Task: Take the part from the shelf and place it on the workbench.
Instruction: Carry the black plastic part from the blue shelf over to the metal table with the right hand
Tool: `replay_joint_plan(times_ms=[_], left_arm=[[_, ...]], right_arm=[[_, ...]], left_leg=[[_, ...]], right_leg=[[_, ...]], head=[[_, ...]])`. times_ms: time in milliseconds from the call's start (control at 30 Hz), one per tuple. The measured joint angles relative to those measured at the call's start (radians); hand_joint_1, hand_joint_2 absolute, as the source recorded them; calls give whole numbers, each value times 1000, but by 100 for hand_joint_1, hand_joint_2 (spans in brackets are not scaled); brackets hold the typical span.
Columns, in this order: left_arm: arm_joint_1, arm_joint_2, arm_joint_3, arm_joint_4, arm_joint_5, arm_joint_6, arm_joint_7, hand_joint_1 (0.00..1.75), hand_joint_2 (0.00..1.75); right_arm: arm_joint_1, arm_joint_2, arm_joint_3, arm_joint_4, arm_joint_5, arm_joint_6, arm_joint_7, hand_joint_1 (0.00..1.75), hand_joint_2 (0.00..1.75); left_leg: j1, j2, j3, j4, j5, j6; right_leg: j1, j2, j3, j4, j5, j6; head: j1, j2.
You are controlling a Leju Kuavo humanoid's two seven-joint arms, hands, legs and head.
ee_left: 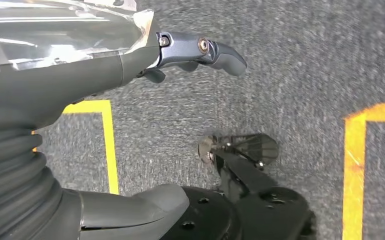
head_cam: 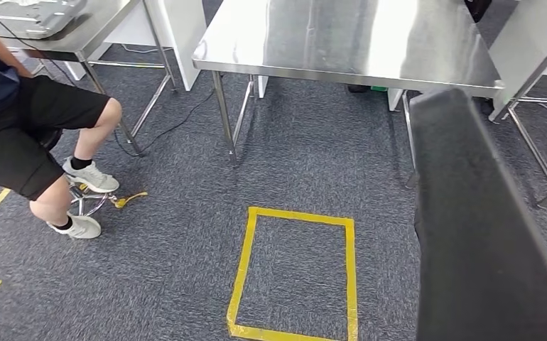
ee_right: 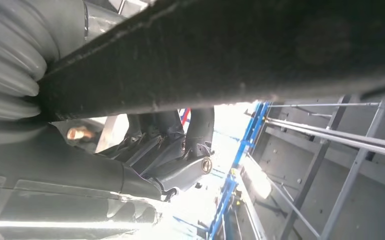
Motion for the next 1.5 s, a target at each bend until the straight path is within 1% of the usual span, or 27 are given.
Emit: replay_joint_plan(times_ms=[33,100,133,167,200,233,267,300,333,367,400,433,467,500,533,567,600,633,667,733,767,833,900,1000,1233,1367,1500], left_arm=[[0,1,0,1,0,0,0,0,175],[-2,-1,0,1,0,1,-1,0,175],[-2,-2,0,1,0,1,-1,0,175],[-2,-3,0,1,1,2,-2,0,175],[-2,-4,0,1,1,2,-3,0,175],[-2,-4,0,1,1,3,-4,0,175],[-2,-4,0,1,1,3,-5,0,175],[-2,-4,0,1,1,3,-5,0,175],[-2,-5,0,1,1,3,-5,0,175],[-2,-6,0,1,2,3,-5,0,175],[-2,-7,0,1,2,3,-5,0,175],[-3,-7,0,1,2,3,-5,0,175],[-3,-8,0,1,2,3,-6,0,175],[-4,-8,0,1,2,3,-6,0,175],[-4,-7,0,1,2,3,-6,0,175],[-5,-7,0,1,2,3,-7,0,175],[-5,-6,0,1,2,3,-7,0,175],[-5,-6,0,1,2,3,-7,0,175],[-6,-6,0,1,3,4,-4,0,175],[-23,-8,5,-5,20,22,41,0,175],[-46,-9,11,-14,30,39,92,0,175],[-121,-11,27,-41,40,68,214,0,175],[-193,-12,34,-64,32,78,283,0,175],[-239,-14,46,-85,22,78,292,0,175],[-248,-20,61,-106,-9,75,279,0,175],[-253,-22,66,-109,-20,74,284,0,175],[-257,-22,69,-109,-26,73,292,0,175]], right_arm=[[0,0,0,0,0,1,0,175,175],[0,0,0,0,1,2,-2,175,175],[0,0,-1,-1,1,2,-3,175,175],[-1,0,-1,-1,2,2,-4,175,175],[-3,0,-2,-1,2,2,-5,175,175],[-4,0,-3,-1,2,2,-6,175,175],[-5,0,-3,-1,2,2,-6,175,175],[-5,0,-4,-1,2,2,-6,175,175],[-4,0,-4,0,2,2,-6,175,175],[-4,0,-4,0,1,2,-6,175,175],[-4,0,-5,0,0,2,-6,175,175],[-5,0,-5,0,0,2,-6,175,175],[-6,0,-5,0,1,2,-7,175,175],[-6,0,-5,0,4,2,-9,175,175],[-6,0,-5,1,8,3,-10,175,175],[-6,-1,-5,1,12,3,-12,175,175],[-6,-1,-5,1,17,3,-13,175,175],[-6,-1,-5,1,20,3,-14,175,175],[-7,-1,-5,1,21,7,-13,175,175],[-19,-2,-1,3,11,37,-6,175,175],[-38,-2,7,10,5,57,4,175,175],[-93,-2,35,35,3,79,27,175,175],[-129,-2,61,57,8,71,40,175,175],[-143,-4,80,71,5,56,43,175,175],[-150,-14,89,83,-1,35,43,175,175],[-149,-19,89,85,-1,25,41,175,175],[-149,-20,89,89,-2,19,39,175,175]], left_leg=[[-3,-7,10,-18,0,4],[-5,10,14,-28,2,11],[-3,19,18,-37,6,17],[-1,30,23,-45,10,22],[2,42,27,-53,14,27],[1,52,28,-55,14,30],[1,63,28,-55,14,32],[0,74,28,-55,13,32],[0,85,28,-54,12,31],[1,95,29,-54,10,30],[1,102,31,-53,8,27],[1,108,34,-51,5,23],[-1,112,34,-48,1,17],[-4,114,35,-45,-3,12],[-7,117,35,-42,-7,13],[-9,118,35,-40,-9,18],[-9,118,36,-40,-9,25],[-8,118,36,-40,-8,32],[-7,117,37,-41,-5,33],[-5,116,37,-45,0,25],[-4,116,36,-47,4,19],[-3,113,29,-50,11,6],[-1,108,25,-53,15,-2],[-2,108,26,-53,16,-6],[-7,107,25,-50,16,-6],[-9,107,21,-42,11,0],[-10,107,16,-34,6,7]], right_leg=[[-1,7,-2,0,1,5],[-3,20,-7,-3,3,17],[-2,16,-11,1,1,22],[0,5,-23,21,-9,23],[1,-10,-46,63,-29,22],[1,-27,-77,123,-55,20],[-1,-36,-113,193,-81,20],[-2,-40,-143,250,-99,23],[-4,-43,-157,277,-103,29],[-6,-48,-150,261,-90,39],[-9,-54,-122,207,-66,50],[-12,-63,-80,128,-37,60],[-12,-71,-41,59,-13,63],[-12,-75,-14,11,2,60],[-13,-76,0,-14,9,54],[-12,-75,2,-15,11,48],[-13,-74,2,-16,13,44],[-13,-74,2,-16,13,43],[-11,-74,2,-16,12,43],[-7,-74,-1,-16,13,40],[-6,-75,-4,-15,15,37],[-4,-79,-10,-15,20,29],[-2,-85,-11,-15,21,27],[-1,-85,-10,-14,23,24],[-4,-85,-12,-14,24,24],[-10,-85,-12,-16,25,27],[-11,-85,-12,-16,27,31]], head=[[0,0],[-2,0],[-2,0],[0,0],[3,0],[5,0],[7,0],[8,0],[8,0],[9,0],[9,0],[9,0],[10,0],[9,0],[8,0],[7,0],[6,0],[6,0],[6,0],[5,0],[5,0],[5,0],[5,0],[5,0],[5,0],[5,0],[5,0]])
